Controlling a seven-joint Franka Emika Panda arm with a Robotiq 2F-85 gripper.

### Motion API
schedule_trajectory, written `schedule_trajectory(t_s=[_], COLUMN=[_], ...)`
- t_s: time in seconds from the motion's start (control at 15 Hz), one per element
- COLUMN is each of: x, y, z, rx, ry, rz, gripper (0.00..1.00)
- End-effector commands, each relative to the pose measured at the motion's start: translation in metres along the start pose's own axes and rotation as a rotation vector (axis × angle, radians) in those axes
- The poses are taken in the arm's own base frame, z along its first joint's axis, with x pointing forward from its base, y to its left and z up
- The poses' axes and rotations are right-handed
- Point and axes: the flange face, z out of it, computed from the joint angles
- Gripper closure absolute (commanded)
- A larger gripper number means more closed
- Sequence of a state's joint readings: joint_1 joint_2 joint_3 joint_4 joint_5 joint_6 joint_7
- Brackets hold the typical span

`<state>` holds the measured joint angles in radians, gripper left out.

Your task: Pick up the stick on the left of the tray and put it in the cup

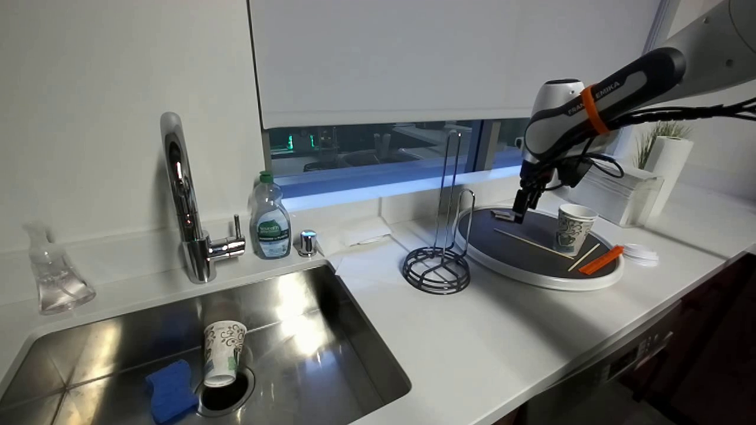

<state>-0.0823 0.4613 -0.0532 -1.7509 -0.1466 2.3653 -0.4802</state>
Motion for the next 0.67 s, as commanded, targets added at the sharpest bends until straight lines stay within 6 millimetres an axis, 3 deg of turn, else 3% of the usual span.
schedule_trajectory(t_s=[0.0,0.6], x=[0.000,0.014], y=[0.000,0.023], z=[0.000,0.048], rx=[0.000,0.049], ry=[-0.001,-0.016], rz=[0.000,0.040], gripper=[0.00,0.00])
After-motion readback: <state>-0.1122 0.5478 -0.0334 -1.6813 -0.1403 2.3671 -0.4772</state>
